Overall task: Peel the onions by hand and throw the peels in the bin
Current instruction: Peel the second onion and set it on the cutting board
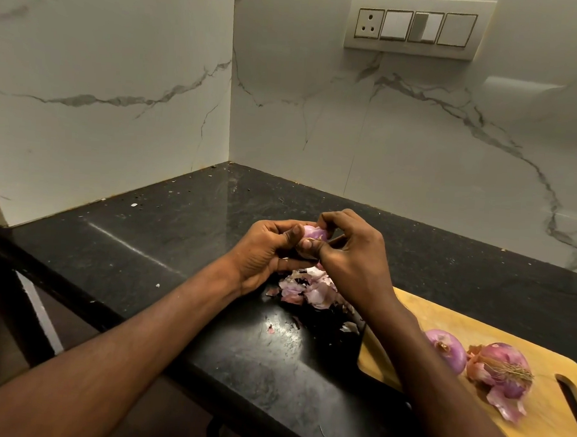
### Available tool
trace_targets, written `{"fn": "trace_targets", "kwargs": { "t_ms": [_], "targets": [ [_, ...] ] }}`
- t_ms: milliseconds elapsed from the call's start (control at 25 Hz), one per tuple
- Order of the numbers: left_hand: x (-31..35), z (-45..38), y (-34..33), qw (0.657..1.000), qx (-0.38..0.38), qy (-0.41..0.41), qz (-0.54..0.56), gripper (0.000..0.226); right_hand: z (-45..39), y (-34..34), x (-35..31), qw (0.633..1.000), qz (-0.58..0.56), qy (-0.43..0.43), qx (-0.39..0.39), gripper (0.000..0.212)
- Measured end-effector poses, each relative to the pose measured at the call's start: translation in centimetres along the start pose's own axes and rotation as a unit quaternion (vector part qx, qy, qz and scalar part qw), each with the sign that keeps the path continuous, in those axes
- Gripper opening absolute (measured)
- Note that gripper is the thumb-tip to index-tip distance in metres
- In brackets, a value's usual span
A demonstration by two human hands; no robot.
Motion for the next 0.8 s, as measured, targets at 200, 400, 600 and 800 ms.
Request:
{"fn": "trace_targets", "kwargs": {
  "t_ms": [200, 400, 600, 800],
  "targets": [
    [0.3, -0.2, 0.1, 0.998, 0.022, 0.014, 0.063, 0.047, 0.1, -0.5, -0.6, 0.998, -0.019, 0.005, 0.061, 0.023],
    [0.4, -0.3, 0.0, 0.992, 0.035, 0.014, 0.119, 0.042, -0.4, -0.2, -0.3, 0.996, -0.064, -0.034, 0.042, 0.018],
    [0.3, -0.2, -0.1, 0.993, 0.009, 0.022, 0.112, 0.040, 0.5, -0.1, -0.3, 0.999, 0.014, 0.021, 0.020, 0.038],
    [0.3, -0.3, 0.0, 0.997, -0.001, 0.009, 0.074, 0.040, 0.6, -0.4, -0.4, 0.999, 0.014, 0.035, 0.009, 0.036]
  ]
}}
Point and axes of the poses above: each hand's wrist, its own z-axis away from the middle knuckle, its own y-axis out of the back of the hand, x = y × z, the point moved 1 cm from there along -z, towards the middle knuckle, and after that the axes turned 10 degrees about -y, right-handed, at the moved point
